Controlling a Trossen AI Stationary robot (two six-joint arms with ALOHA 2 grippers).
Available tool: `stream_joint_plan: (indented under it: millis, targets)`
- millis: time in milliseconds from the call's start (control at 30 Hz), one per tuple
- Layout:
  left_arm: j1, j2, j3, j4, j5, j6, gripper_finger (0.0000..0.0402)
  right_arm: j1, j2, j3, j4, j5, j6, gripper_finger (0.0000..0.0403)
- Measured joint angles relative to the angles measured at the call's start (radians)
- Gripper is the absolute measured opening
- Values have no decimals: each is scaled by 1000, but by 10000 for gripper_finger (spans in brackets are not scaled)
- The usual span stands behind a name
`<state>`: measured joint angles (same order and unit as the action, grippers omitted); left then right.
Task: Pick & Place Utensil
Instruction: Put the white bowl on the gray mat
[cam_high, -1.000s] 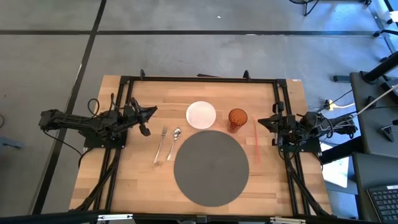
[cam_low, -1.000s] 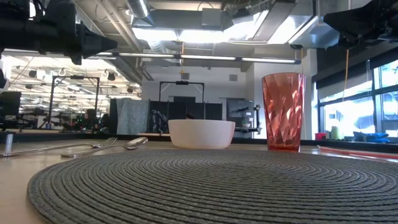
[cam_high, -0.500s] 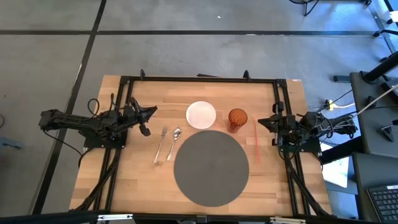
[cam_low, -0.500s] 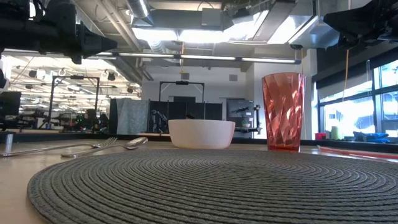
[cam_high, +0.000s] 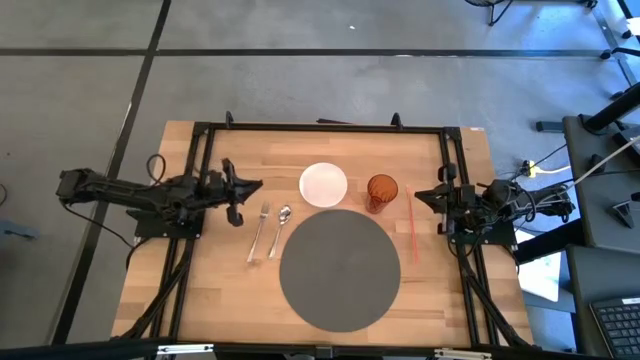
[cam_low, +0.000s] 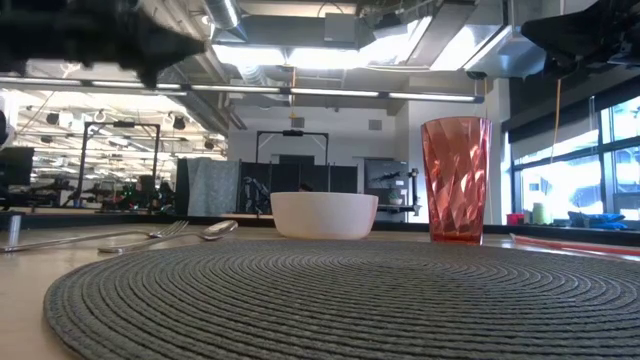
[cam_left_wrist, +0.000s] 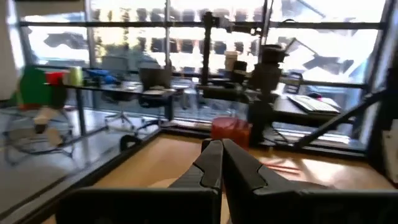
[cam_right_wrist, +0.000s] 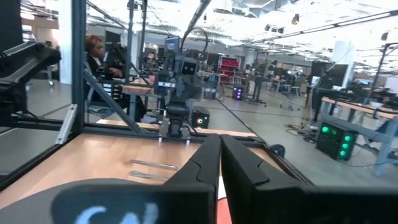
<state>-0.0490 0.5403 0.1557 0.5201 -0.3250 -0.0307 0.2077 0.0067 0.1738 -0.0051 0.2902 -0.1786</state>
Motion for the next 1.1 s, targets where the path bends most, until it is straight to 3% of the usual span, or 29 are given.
stream_joint_plan:
  millis: [100,300,400,567,867,1100]
  targets:
    - [0,135,119,-52,5,-7,2,0,0,0,0,-25,3,16]
    - [8,451,422,-399,7,-9,2,0,0,0,0,-49,40,16]
    - [21,605,547,-466,7,12,2,0,0,0,0,-101,40,16]
    - [45,822,705,-588,160,154,2,0,0,0,3,-127,40,16]
    - [70,1060,877,-699,183,164,18,0,0,0,-1,-127,40,16]
    - [73,1150,984,-907,129,172,94,0,0,0,-15,-154,40,16]
